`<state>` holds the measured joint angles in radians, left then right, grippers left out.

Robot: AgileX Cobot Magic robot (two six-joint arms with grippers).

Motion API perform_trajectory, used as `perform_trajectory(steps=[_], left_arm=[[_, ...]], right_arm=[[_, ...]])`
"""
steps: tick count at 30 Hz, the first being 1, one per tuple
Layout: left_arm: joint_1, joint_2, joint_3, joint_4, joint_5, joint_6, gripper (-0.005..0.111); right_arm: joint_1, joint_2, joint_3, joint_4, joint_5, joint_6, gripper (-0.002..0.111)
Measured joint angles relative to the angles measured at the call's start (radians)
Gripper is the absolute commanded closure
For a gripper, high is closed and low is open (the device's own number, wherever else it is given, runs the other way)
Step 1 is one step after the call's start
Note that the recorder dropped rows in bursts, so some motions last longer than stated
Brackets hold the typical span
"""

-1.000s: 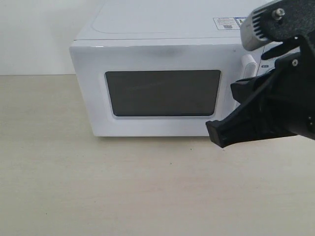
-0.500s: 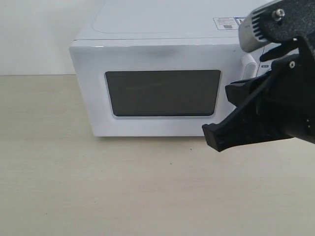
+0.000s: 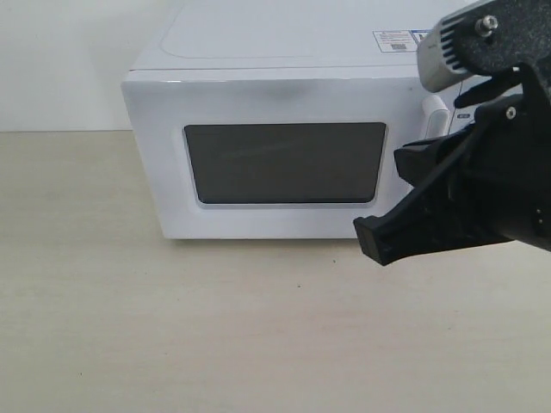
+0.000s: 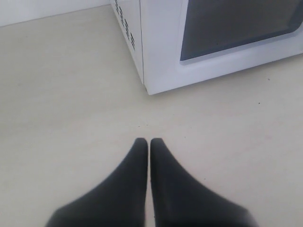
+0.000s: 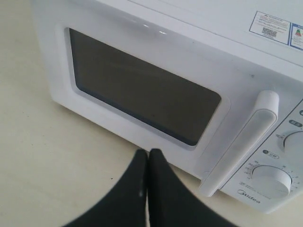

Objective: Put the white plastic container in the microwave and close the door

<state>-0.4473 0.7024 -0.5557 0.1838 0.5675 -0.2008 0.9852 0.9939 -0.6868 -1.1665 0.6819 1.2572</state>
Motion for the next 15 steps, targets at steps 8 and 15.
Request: perform_trajectory(steps=[8,15], left_arm=[[0.0,0.0,0.0,0.0,-0.002,0.0,0.102],[0.0,0.0,0.0,0.0,-0.002,0.0,0.102]], right_arm=[[0.0,-0.008,0.0,-0.009,0.031,0.002,0.109],[-0.218,-0.053,0.0,0.05,-0.162,0.002,0.109]])
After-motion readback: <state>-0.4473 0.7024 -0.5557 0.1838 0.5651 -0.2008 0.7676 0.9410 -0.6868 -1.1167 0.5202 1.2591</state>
